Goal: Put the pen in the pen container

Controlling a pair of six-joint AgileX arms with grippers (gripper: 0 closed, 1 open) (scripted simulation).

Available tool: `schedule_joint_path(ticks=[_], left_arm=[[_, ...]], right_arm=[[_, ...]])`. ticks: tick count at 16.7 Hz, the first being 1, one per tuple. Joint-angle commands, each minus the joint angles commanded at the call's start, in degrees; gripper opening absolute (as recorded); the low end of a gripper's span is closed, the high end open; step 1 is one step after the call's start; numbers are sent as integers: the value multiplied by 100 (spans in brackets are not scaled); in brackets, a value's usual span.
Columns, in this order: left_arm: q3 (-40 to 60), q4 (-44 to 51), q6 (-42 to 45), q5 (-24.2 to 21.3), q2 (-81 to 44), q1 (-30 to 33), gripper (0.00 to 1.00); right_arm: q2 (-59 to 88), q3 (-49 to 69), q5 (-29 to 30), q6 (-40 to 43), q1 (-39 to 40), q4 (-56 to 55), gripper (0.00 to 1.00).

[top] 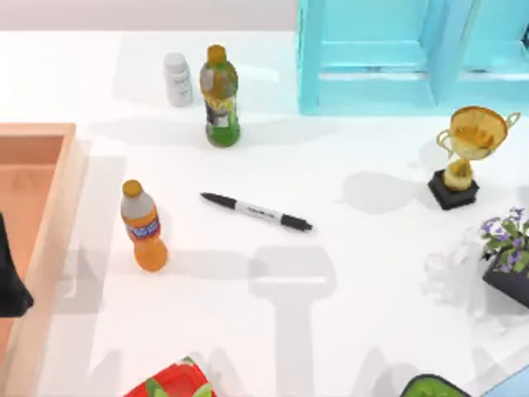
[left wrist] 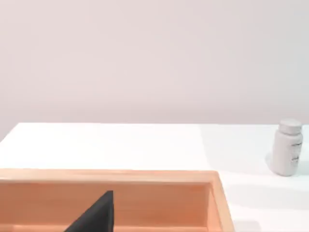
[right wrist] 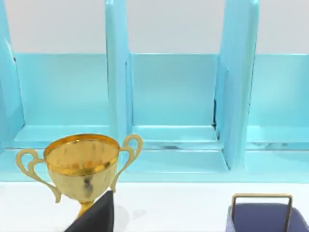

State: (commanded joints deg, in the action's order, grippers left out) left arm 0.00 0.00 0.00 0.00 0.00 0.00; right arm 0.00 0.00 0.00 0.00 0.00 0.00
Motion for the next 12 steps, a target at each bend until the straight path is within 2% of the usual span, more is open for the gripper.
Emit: schedule_joint_path(ticks=[6,12], left_arm=[[0,0,0,0,0,0,100],[0,0,0,0,0,0,100]], right_arm=[[533,516,21,96,178,290,100],[2781,2742,183,500,868,1503,100]])
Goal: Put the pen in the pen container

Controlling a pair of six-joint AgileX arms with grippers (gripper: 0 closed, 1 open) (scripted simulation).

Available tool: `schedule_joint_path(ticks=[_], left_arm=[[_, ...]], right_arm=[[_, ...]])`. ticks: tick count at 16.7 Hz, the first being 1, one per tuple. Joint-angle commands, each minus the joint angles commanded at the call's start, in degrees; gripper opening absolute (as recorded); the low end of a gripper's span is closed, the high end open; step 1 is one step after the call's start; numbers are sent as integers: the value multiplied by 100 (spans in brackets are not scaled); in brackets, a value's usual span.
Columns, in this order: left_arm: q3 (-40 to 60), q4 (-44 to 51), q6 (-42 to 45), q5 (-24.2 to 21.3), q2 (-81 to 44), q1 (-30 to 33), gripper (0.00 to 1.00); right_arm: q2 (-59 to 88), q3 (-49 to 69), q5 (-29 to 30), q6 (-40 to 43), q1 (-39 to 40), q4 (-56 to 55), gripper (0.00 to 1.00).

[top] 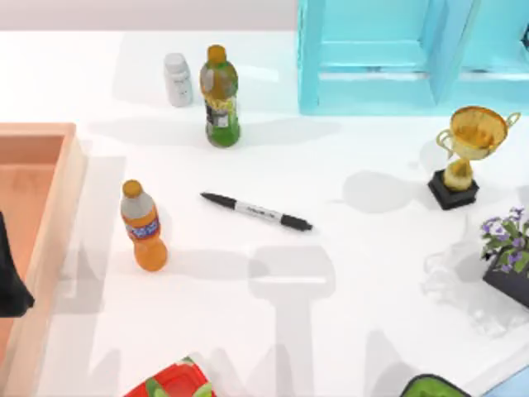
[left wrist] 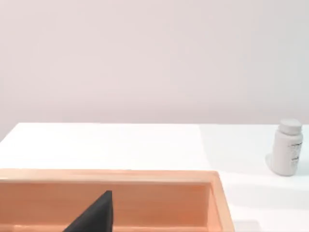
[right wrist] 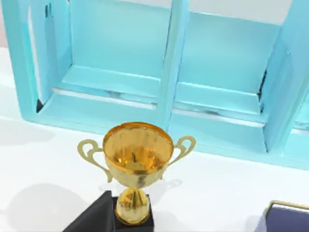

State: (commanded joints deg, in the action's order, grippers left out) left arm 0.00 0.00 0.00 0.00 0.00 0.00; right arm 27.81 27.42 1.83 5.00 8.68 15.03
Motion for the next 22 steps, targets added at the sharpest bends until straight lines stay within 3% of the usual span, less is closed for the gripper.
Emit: schedule_joint_path(ticks=[15,22], left_arm=[[0,0,0,0,0,0,100],[0,0,0,0,0,0,100]], right_arm=[[8510,8348,602,1460,2607,4644,100],[11380,10990,829,1857,3379,6262,100]])
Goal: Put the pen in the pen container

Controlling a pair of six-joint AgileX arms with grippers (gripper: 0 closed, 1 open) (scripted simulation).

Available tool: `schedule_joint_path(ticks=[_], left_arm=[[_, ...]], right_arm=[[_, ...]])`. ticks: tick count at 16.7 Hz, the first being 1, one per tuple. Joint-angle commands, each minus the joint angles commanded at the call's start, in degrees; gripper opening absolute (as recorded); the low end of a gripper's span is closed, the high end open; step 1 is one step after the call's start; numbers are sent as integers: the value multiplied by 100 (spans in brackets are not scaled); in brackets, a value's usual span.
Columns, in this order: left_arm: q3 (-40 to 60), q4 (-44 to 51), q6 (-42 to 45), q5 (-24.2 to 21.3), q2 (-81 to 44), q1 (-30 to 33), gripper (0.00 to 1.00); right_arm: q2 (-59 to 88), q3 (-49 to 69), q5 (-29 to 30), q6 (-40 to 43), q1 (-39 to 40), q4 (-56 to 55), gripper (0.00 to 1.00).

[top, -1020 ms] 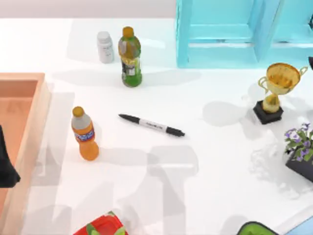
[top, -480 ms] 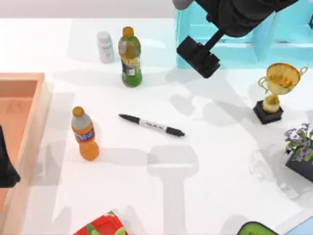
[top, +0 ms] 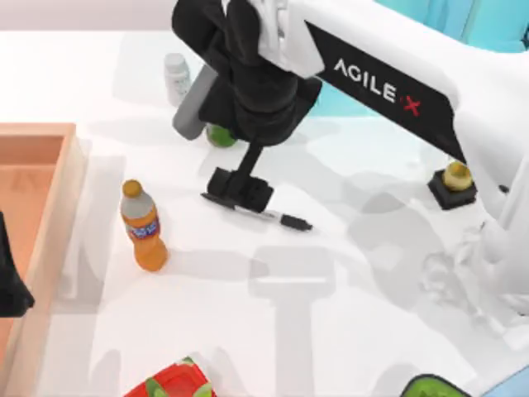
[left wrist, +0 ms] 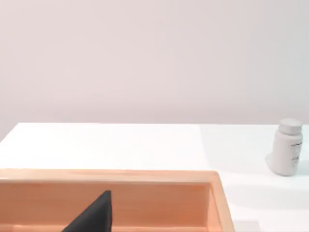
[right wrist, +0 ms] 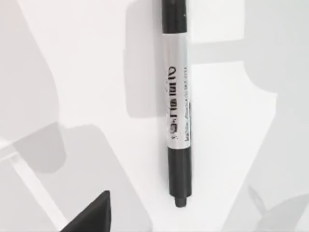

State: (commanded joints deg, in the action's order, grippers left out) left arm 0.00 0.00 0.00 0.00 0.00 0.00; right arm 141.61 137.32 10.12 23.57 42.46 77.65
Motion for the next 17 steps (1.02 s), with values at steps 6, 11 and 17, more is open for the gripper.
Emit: schedule_joint_path(ticks=[6,11,17], left_arm=[[0,0,0,0,0,0,100],[0,0,0,0,0,0,100],[0,0,0,0,0,0,100]], right_arm=[[597,535,49,68,144,338,100],[613,454,44,86,106,243,100],[788,-438,41,220,-9,-851,100]])
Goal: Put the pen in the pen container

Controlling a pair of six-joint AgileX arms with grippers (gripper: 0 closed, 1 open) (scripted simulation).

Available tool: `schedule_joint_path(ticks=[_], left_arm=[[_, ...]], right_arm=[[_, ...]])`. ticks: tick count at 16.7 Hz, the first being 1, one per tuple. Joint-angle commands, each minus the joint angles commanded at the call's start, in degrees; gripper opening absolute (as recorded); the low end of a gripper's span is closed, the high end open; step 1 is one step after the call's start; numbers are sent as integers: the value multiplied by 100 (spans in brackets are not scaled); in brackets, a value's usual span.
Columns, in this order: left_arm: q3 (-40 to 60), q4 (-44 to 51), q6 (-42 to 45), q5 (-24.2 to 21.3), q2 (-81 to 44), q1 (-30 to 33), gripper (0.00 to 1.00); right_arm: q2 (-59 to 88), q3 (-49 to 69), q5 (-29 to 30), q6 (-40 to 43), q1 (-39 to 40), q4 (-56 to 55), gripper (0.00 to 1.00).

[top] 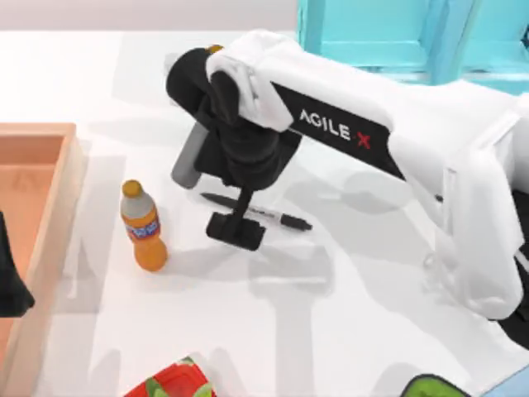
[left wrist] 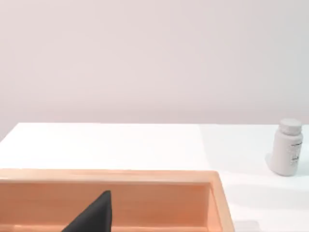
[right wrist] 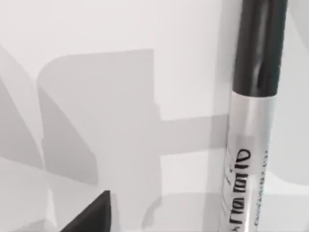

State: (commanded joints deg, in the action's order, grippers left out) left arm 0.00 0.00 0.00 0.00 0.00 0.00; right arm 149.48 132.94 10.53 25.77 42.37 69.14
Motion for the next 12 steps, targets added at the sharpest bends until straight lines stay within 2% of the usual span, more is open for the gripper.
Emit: schedule_joint_path(ticks=[4,9,12], left_arm=[[0,0,0,0,0,0,100],[0,0,0,0,0,0,100],[0,0,0,0,0,0,100]], right_arm=[[135,-542,-1,36,-35,-684,100],[153,-607,-1,39,-39,-768,100],[153,-607,-1,39,-39,-768,77]])
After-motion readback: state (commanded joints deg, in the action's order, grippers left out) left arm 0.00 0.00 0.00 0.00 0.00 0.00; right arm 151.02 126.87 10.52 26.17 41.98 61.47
